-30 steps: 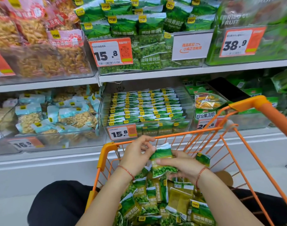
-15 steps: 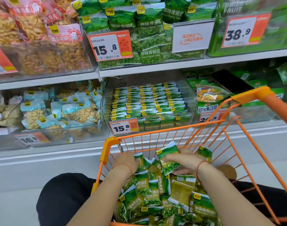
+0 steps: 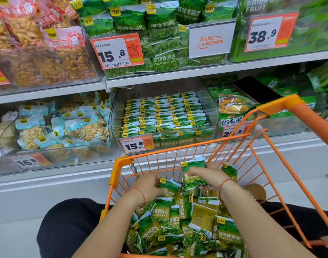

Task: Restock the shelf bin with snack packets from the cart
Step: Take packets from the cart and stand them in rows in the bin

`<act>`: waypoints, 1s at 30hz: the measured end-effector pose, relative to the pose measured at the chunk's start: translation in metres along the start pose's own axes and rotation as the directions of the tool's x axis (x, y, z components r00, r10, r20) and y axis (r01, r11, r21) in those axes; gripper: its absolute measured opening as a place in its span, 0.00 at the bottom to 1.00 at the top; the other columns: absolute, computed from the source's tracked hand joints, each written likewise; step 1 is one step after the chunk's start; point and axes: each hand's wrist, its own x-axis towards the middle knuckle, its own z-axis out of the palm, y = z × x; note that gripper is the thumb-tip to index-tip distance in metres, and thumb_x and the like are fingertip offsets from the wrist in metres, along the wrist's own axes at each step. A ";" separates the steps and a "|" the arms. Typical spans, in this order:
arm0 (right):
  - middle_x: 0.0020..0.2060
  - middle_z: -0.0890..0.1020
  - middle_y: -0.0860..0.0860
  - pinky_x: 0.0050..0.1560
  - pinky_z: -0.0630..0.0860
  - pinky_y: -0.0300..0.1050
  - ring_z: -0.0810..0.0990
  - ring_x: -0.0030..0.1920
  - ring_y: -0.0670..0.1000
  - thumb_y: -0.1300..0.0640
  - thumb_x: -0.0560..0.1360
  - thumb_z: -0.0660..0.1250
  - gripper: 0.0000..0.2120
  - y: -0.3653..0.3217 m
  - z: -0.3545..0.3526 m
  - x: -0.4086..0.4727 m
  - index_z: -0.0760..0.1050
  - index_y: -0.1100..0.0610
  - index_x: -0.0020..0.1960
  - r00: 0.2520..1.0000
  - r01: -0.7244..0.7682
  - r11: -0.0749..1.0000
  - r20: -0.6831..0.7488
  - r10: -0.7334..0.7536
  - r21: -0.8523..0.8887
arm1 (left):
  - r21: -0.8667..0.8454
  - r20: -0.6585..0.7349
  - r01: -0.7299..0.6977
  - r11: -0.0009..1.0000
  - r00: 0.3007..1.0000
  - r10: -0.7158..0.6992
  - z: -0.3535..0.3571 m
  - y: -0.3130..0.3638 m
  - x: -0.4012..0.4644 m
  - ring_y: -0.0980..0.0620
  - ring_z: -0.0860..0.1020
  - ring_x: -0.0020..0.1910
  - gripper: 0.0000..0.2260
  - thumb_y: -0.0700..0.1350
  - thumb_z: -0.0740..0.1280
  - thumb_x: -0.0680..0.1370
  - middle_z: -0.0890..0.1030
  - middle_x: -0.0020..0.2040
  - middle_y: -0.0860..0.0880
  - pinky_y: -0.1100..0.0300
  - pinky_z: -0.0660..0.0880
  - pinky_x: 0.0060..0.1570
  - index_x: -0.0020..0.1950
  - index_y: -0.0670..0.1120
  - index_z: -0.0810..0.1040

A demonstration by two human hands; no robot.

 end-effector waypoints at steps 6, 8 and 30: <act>0.75 0.58 0.55 0.41 0.82 0.45 0.66 0.69 0.56 0.59 0.71 0.74 0.42 -0.005 -0.002 -0.006 0.52 0.58 0.77 0.999 -0.040 0.992 0.012 0.039 0.122 | -0.484 -0.104 -0.103 0.869 0.993 0.059 -0.029 -0.004 -0.007 0.48 0.70 0.34 0.15 0.50 0.70 0.75 0.65 0.31 0.48 0.59 0.74 0.35 0.47 0.41 0.69; 0.75 0.56 0.54 0.41 0.82 0.46 0.65 0.70 0.56 0.60 0.71 0.73 0.42 -0.007 0.002 -0.007 0.51 0.58 0.77 0.995 -0.069 0.984 0.084 0.056 0.163 | -0.562 -0.056 -0.095 0.822 0.995 0.077 -0.031 0.002 -0.010 0.52 0.69 0.31 0.15 0.46 0.70 0.75 0.61 0.29 0.51 0.65 0.77 0.35 0.39 0.43 0.65; 0.44 0.78 0.48 0.52 0.76 0.50 0.79 0.46 0.48 0.58 0.77 0.65 0.09 -0.015 0.014 -0.020 0.69 0.53 0.55 0.965 0.210 0.962 0.119 -0.233 0.176 | -0.767 0.067 -0.032 0.641 0.989 0.130 -0.023 0.016 -0.014 0.57 0.80 0.53 0.28 0.49 0.71 0.70 0.80 0.59 0.47 0.62 0.79 0.47 0.67 0.41 0.70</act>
